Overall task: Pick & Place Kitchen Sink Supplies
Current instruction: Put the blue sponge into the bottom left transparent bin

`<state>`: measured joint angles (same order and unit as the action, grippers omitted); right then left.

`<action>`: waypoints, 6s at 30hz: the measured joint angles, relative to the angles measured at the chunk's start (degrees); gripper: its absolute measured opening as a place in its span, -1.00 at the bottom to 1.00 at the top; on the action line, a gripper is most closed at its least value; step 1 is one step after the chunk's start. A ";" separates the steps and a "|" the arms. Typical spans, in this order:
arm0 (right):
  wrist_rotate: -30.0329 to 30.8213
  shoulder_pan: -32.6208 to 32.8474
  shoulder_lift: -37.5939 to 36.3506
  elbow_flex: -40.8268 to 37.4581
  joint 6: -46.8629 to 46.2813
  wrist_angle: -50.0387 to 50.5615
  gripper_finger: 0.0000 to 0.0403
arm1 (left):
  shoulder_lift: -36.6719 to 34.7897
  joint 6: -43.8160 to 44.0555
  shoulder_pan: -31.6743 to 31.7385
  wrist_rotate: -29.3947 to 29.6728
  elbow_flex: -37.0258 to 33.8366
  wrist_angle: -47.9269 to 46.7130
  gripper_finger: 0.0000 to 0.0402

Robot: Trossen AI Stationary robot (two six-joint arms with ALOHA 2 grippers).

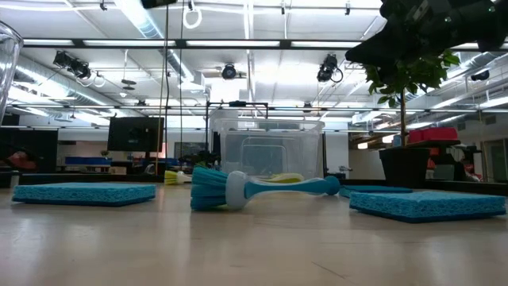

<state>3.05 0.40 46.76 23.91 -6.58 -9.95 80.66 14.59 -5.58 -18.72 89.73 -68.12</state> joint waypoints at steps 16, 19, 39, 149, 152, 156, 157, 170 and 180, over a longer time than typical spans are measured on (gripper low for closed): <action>-1.19 0.02 0.02 -0.01 0.03 0.16 -0.98 | 1.95 5.86 -14.06 0.03 -8.21 2.57 -1.00; -1.72 0.00 0.02 -0.01 0.06 0.15 -0.98 | 1.95 5.86 -15.45 -0.96 -10.90 4.07 -1.00; -2.66 0.00 0.02 -0.01 -0.23 0.16 -0.98 | 1.95 8.35 -19.92 -6.50 -20.90 10.83 -1.00; -2.05 0.00 0.04 -0.01 0.09 1.57 -0.98 | 22.37 -15.25 -4.12 5.72 -20.81 13.14 -0.06; -2.05 0.00 0.04 0.02 0.12 1.61 -0.98 | 23.63 -14.74 -4.11 7.43 -20.81 13.18 -0.06; -2.10 0.00 0.04 0.02 0.10 2.16 -0.98 | 25.20 -12.28 -3.96 8.16 -20.81 13.41 -0.06; -2.14 0.00 0.04 0.02 0.10 2.27 -0.98 | 25.43 -12.26 -3.96 7.70 -20.81 13.67 -0.06; -2.64 0.01 0.03 0.02 0.19 4.03 -0.98 | 26.76 -9.95 -4.64 8.17 -20.81 15.80 -0.06; -2.62 0.01 0.02 0.02 0.25 4.19 -0.98 | 26.76 -9.71 -4.61 7.13 -20.81 16.00 -0.37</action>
<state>0.43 0.42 46.78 23.92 -6.33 -5.76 107.42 4.89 -10.20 -11.60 68.93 -52.12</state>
